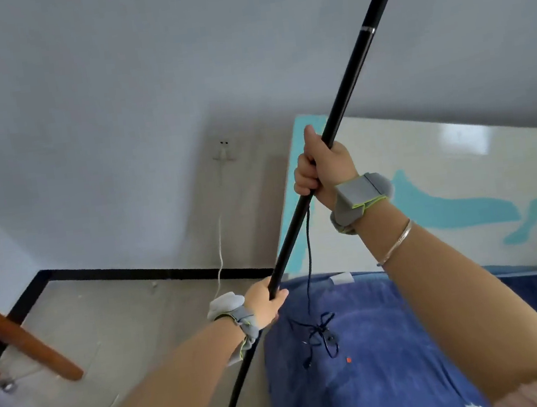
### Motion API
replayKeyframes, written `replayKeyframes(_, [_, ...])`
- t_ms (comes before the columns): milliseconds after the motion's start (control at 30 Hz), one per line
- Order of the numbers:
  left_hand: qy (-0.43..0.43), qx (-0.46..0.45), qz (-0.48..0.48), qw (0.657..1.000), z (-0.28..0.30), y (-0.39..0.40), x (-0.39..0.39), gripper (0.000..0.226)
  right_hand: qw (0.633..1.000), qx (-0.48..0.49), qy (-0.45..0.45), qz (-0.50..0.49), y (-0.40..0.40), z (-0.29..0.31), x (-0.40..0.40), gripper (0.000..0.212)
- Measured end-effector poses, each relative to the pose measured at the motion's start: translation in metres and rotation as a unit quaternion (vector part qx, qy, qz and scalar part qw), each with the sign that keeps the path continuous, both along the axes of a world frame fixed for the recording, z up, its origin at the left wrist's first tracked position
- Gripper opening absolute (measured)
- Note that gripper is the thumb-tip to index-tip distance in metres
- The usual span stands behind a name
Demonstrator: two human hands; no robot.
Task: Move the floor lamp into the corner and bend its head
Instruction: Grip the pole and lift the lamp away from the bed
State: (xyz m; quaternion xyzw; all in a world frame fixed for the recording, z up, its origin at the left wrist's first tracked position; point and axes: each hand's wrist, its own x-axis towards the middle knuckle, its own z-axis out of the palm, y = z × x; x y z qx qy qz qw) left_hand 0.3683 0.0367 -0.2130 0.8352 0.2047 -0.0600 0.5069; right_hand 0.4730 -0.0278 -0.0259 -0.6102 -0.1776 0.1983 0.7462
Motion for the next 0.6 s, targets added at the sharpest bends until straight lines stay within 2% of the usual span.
replayKeyframes(200, [-0.019, -0.008, 0.074, 0.997, 0.035, 0.102, 0.013, 0.044, 0.995, 0.029, -0.028, 0.087, 0.111, 0.036, 0.011, 0.049])
replayKeyframes(367, [-0.059, 0.051, 0.101, 0.992, 0.064, 0.208, 0.011, 0.047, 0.987, 0.043, -0.066, 0.143, 0.213, 0.067, 0.0, 0.049])
replayKeyframes(467, [-0.069, 0.059, 0.088, 0.992, 0.076, 0.273, 0.016, 0.046, 0.985, 0.044, -0.078, 0.147, 0.273, 0.077, 0.002, 0.049])
replayKeyframes(600, [-0.081, 0.112, 0.1, 0.985, 0.083, 0.345, 0.032, 0.045, 0.982, 0.05, -0.084, 0.164, 0.344, 0.081, 0.015, 0.048])
